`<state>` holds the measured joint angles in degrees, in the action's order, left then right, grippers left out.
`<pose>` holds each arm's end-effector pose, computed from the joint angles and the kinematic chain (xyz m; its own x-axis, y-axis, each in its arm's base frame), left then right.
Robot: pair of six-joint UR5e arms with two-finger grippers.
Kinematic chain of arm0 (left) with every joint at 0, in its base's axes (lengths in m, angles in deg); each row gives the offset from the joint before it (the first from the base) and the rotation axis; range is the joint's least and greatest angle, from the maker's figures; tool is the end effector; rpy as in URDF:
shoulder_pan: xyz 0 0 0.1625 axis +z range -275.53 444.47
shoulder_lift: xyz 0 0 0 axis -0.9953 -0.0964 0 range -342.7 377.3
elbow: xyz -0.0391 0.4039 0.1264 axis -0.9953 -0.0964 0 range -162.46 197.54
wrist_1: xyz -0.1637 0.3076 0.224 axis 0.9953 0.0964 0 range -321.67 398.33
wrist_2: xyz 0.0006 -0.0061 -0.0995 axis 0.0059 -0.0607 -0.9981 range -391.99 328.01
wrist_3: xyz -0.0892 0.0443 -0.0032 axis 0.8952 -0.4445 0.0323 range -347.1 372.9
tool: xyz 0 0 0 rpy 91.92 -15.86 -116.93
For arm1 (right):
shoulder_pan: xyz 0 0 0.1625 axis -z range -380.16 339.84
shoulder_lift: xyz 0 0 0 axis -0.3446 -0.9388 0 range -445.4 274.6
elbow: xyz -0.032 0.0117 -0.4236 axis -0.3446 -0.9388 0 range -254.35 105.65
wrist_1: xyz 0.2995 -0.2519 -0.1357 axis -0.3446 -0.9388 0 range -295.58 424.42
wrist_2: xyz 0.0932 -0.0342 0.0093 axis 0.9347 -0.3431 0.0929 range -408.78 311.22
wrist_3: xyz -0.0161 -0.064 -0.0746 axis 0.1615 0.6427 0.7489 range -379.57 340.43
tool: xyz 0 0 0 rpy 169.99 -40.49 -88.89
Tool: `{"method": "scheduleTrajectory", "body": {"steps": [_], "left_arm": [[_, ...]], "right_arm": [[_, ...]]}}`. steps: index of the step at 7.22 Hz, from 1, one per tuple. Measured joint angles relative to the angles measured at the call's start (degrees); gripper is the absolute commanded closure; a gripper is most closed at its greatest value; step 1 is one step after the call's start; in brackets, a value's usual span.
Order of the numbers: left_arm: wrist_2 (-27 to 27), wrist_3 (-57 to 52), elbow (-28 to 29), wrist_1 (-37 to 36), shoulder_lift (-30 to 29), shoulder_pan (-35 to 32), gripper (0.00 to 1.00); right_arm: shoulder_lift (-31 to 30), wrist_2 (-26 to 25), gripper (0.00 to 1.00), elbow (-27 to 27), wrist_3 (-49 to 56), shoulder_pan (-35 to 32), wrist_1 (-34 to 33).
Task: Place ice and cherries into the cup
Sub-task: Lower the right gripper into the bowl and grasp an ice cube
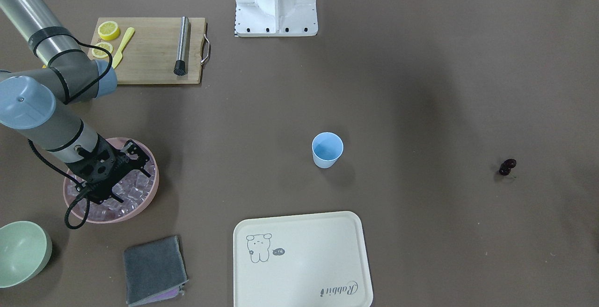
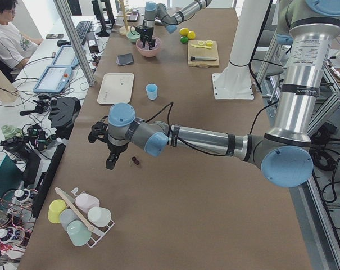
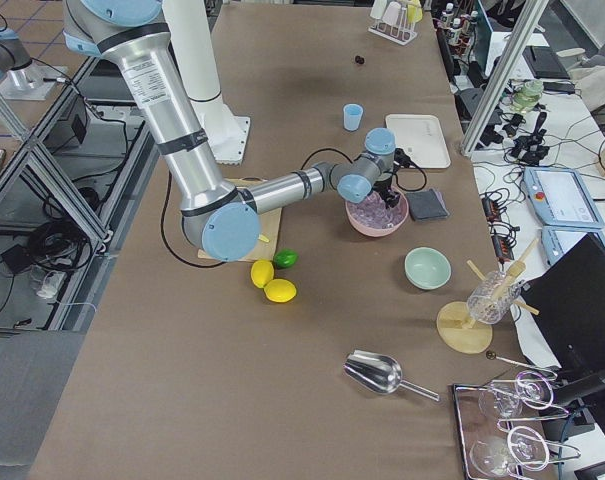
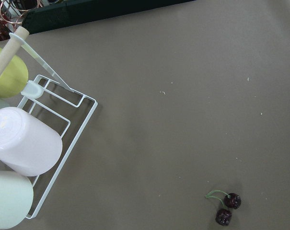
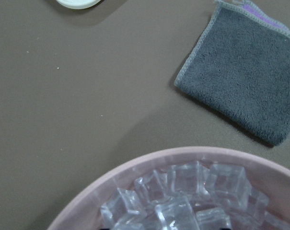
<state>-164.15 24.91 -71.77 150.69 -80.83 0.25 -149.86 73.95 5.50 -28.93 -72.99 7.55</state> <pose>-0.0084 -0.5760 0.5472 0.7066 0.2180 -0.6732 0.0608 0.9291 0.3648 -0.3536 -0.5979 0.4226 0.4851 -0.7341 0.4752 0.3255 0.6559 0.6810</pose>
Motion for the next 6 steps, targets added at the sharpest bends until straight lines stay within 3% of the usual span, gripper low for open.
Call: {"method": "scheduleTrajectory", "body": {"steps": [6], "left_arm": [[-0.02,0.03,-0.08,0.04,0.06,0.05,0.02]], "right_arm": [[-0.13,0.48,0.59,0.15,-0.04,-0.13,0.10]]}}
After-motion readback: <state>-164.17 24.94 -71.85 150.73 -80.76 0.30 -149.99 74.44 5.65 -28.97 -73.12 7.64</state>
